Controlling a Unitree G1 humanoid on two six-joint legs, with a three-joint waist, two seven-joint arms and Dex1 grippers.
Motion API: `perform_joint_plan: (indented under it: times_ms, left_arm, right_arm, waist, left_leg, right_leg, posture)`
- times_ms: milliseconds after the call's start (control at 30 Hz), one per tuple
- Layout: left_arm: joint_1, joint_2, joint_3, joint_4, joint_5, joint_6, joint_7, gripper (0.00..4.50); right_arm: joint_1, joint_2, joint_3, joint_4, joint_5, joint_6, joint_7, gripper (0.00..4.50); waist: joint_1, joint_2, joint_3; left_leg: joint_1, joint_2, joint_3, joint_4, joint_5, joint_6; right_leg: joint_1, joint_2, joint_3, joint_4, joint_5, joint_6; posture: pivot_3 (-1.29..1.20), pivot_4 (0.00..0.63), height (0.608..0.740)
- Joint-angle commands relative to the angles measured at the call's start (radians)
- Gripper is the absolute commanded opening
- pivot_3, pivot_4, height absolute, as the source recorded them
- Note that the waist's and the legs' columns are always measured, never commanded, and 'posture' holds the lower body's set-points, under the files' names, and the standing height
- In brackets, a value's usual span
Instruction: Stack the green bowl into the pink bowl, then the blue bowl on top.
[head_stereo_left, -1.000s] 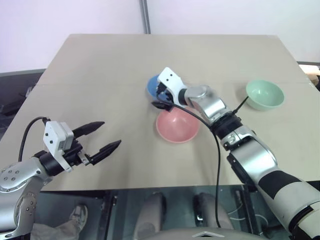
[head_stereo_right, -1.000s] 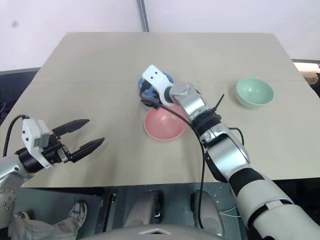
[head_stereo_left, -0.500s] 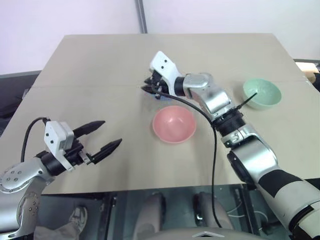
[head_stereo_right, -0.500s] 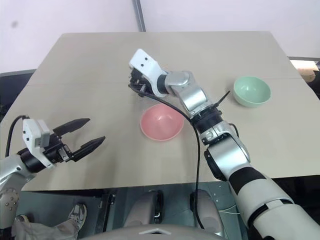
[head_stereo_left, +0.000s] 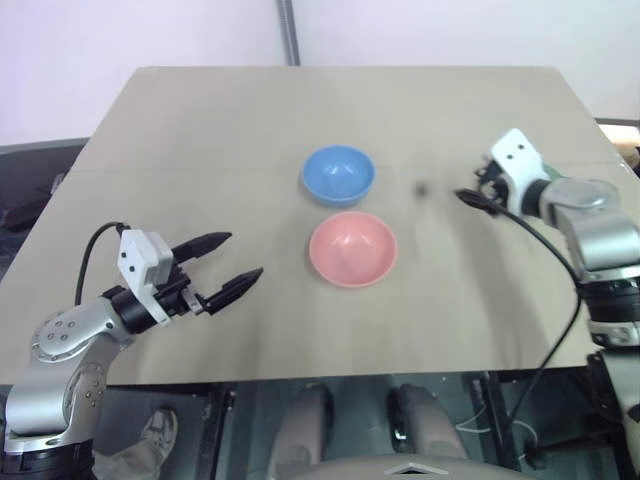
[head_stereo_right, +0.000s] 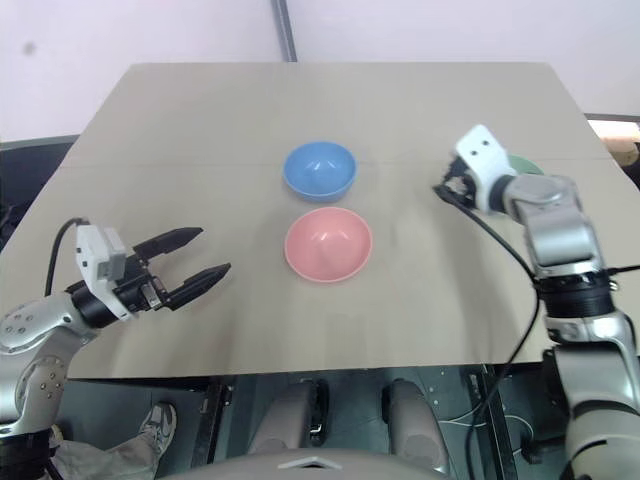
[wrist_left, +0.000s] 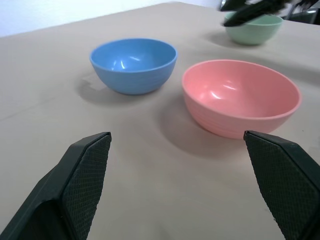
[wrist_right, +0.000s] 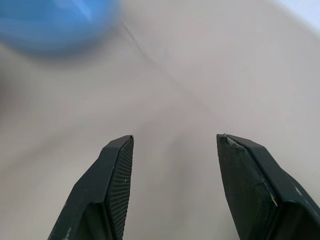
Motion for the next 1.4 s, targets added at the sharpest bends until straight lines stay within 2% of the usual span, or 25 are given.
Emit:
perform_joint_plan:
  times_ms: [33,267,433,633,667,833,967,1100,1233,1400]
  left_arm:
    - [-0.030,0.001,-0.018,0.016,0.008,-0.025,-0.014,4.50]
    - [-0.063,0.009,-0.034,0.028,-0.002,-0.032,-0.057,4.50]
    - [-0.023,0.053,0.012,-0.016,-0.125,-0.017,-0.237,4.50]
    - [-0.026,0.091,0.065,-0.012,-0.244,0.042,-0.310,4.50]
    - [-0.030,0.093,0.071,-0.013,-0.261,0.050,-0.312,4.50]
    - [-0.046,0.086,0.088,0.000,-0.290,0.065,-0.306,4.50]
    - [-0.055,0.076,0.092,0.039,-0.271,0.054,-0.297,4.50]
    - [-0.068,0.069,0.091,0.097,-0.239,0.033,-0.297,4.50]
    - [-0.090,0.062,0.071,0.138,-0.212,0.012,-0.297,4.50]
    - [-0.119,0.053,0.054,0.166,-0.186,0.000,-0.303,4.50]
  right_arm:
    - [0.039,-0.046,-0.074,-0.002,-0.007,-0.016,-0.041,2.92]
    - [0.058,-0.009,-0.077,0.061,0.006,-0.052,-0.094,2.92]
    - [0.024,0.021,-0.062,0.118,0.011,-0.080,-0.094,2.92]
    - [0.010,0.021,-0.056,0.140,0.001,-0.120,-0.095,0.15]
    - [0.013,0.018,-0.054,0.129,0.000,-0.126,-0.093,0.06]
    - [0.052,0.011,-0.053,-0.085,0.077,-0.120,0.000,0.06]
    - [0.057,0.043,-0.037,-0.460,0.271,0.053,0.074,0.06]
    - [0.034,0.098,0.022,-0.708,0.436,0.232,0.063,0.06]
    - [0.025,0.152,0.092,-0.780,0.489,0.288,0.017,0.06]
    - [0.012,0.223,0.198,-0.717,0.465,0.248,-0.025,0.06]
  waist:
    - [-0.009,0.000,0.000]
    - [-0.020,-0.001,0.000]
    - [-0.016,-0.001,0.000]
    - [-0.013,-0.001,0.000]
    - [-0.013,-0.001,0.000]
    - [-0.014,-0.001,0.000]
    - [-0.018,0.000,0.000]
    - [-0.014,-0.001,0.000]
    - [-0.005,-0.003,-0.001]
    - [-0.007,-0.004,-0.002]
  left_leg:
    - [0.001,0.001,0.003,0.000,0.000,0.000]
    - [0.002,0.002,0.010,0.000,0.000,0.000]
    - [0.001,0.003,0.011,0.000,0.000,0.000]
    - [0.000,0.003,0.011,0.000,0.000,0.000]
    - [0.000,0.003,0.011,0.000,0.000,0.000]
    - [0.000,0.003,0.011,0.000,0.000,0.000]
    - [0.000,0.004,0.007,0.000,0.000,0.000]
    - [0.001,0.005,0.005,-0.001,0.000,0.000]
    - [0.000,0.004,0.005,0.001,0.000,0.000]
    - [0.000,0.004,0.005,0.003,0.000,0.000]
  right_leg:
    - [0.000,0.001,0.001,0.000,0.000,0.000]
    - [-0.001,0.003,0.009,0.000,0.000,0.001]
    - [-0.002,0.003,0.008,-0.001,0.000,0.001]
    - [-0.002,0.003,0.008,-0.001,0.000,0.001]
    - [-0.002,0.003,0.008,-0.001,0.000,0.001]
    - [-0.002,0.004,0.008,-0.001,0.000,0.001]
    - [-0.003,0.004,0.008,0.000,0.000,0.001]
    - [-0.003,0.004,0.006,0.000,0.000,0.001]
    - [-0.002,0.002,0.006,-0.001,0.000,0.001]
    - [-0.002,0.002,0.006,0.000,0.000,0.001]
  posture:
    - [0.00,0.150,0.740]
    - [0.00,0.150,0.740]
    - [0.00,0.150,0.740]
    - [0.00,0.150,0.740]
    - [0.00,0.150,0.740]
    - [0.00,0.150,0.740]
    - [0.00,0.150,0.740]
    - [0.00,0.150,0.740]
    - [0.00,0.150,0.740]
    - [0.00,0.150,0.740]
